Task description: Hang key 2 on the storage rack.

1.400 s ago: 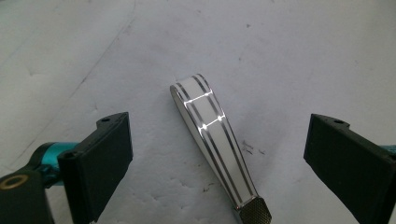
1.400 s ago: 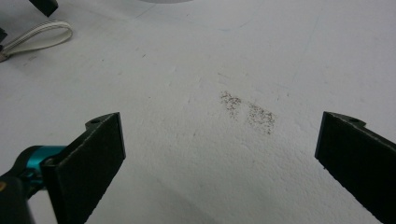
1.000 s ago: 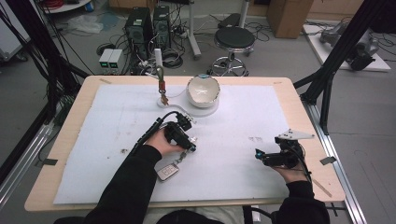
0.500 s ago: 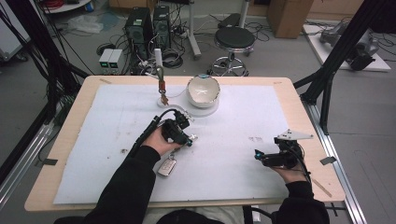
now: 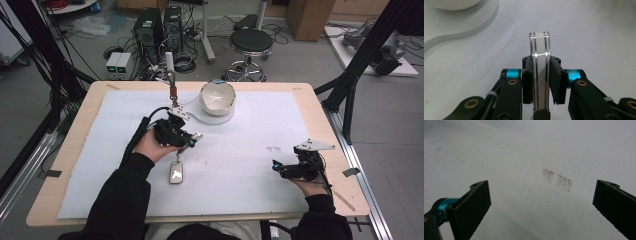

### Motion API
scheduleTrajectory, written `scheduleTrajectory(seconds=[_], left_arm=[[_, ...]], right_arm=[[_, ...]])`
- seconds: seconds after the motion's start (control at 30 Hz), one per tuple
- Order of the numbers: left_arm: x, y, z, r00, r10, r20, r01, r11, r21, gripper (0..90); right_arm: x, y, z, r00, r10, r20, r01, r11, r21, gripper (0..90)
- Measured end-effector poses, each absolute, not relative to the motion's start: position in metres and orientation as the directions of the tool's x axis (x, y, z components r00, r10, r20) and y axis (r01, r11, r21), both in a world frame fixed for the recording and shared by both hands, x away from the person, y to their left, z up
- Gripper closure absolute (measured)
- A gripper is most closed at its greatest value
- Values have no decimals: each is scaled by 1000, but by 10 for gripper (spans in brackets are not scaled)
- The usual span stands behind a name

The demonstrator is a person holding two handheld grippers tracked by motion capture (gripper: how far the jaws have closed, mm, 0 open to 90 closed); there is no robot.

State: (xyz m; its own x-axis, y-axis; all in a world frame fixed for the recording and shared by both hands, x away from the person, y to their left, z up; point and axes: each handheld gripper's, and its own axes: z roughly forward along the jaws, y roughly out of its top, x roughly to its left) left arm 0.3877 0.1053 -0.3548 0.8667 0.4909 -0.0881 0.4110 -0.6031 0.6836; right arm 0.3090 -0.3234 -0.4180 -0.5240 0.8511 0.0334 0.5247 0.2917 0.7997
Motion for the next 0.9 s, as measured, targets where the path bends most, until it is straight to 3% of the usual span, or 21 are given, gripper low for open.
scheduleTrajectory(seconds=[0.3, 0.9], left_arm=[[389, 161, -320, 799, 594, -93, 419, -440, 794, 745], [424, 222, -277, 692, 718, -80, 434, -325, 840, 745]], right_arm=[[310, -322, -421, -529, 848, 30, 532, 304, 791, 6], [311, -322, -421, -520, 854, 34, 538, 296, 789, 6]])
